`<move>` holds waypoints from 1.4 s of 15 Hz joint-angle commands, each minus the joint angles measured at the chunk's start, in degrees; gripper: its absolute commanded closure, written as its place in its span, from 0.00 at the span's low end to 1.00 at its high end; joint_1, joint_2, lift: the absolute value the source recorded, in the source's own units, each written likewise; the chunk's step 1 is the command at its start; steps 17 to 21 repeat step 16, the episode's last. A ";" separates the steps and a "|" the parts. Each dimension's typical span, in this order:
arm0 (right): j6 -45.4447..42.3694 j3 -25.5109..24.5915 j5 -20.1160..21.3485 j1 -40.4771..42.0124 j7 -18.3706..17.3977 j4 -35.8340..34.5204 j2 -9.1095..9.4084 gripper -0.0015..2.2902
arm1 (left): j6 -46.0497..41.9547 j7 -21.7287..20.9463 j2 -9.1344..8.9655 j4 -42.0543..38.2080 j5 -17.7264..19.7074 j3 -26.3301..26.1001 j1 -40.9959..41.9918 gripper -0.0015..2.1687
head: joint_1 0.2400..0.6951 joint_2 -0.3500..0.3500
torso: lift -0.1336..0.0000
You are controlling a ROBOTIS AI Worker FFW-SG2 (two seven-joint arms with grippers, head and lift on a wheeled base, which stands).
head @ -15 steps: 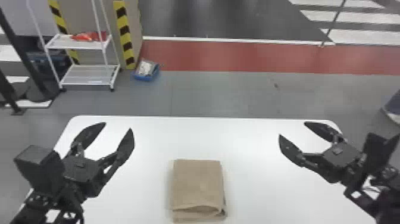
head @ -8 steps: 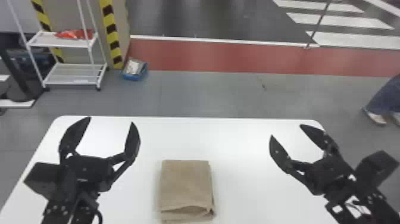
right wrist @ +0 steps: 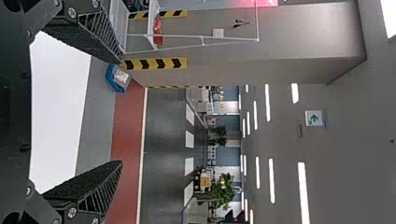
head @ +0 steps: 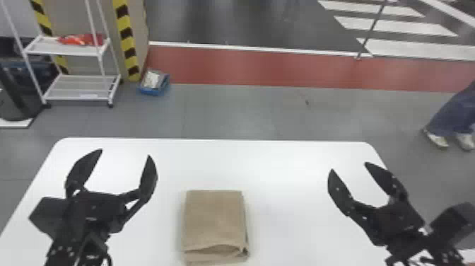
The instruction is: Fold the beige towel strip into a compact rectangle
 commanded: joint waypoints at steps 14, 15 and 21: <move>2.20 -1.88 -0.26 -0.72 2.01 -0.60 0.05 0.06 | 7.12 -0.86 -0.26 -4.43 1.38 0.53 1.84 0.02 | 1.00 0.27 | 1.00; 2.20 -1.97 -0.18 -0.72 2.01 -0.69 0.05 0.06 | 7.12 -0.86 -0.26 -4.60 1.46 0.44 1.84 0.02 | 1.00 0.27 | 1.00; 2.02 -1.88 -0.18 -0.72 2.01 -0.69 0.05 0.06 | 7.12 -0.86 -0.26 -4.69 1.55 0.35 1.84 0.02 | 1.00 0.27 | 1.00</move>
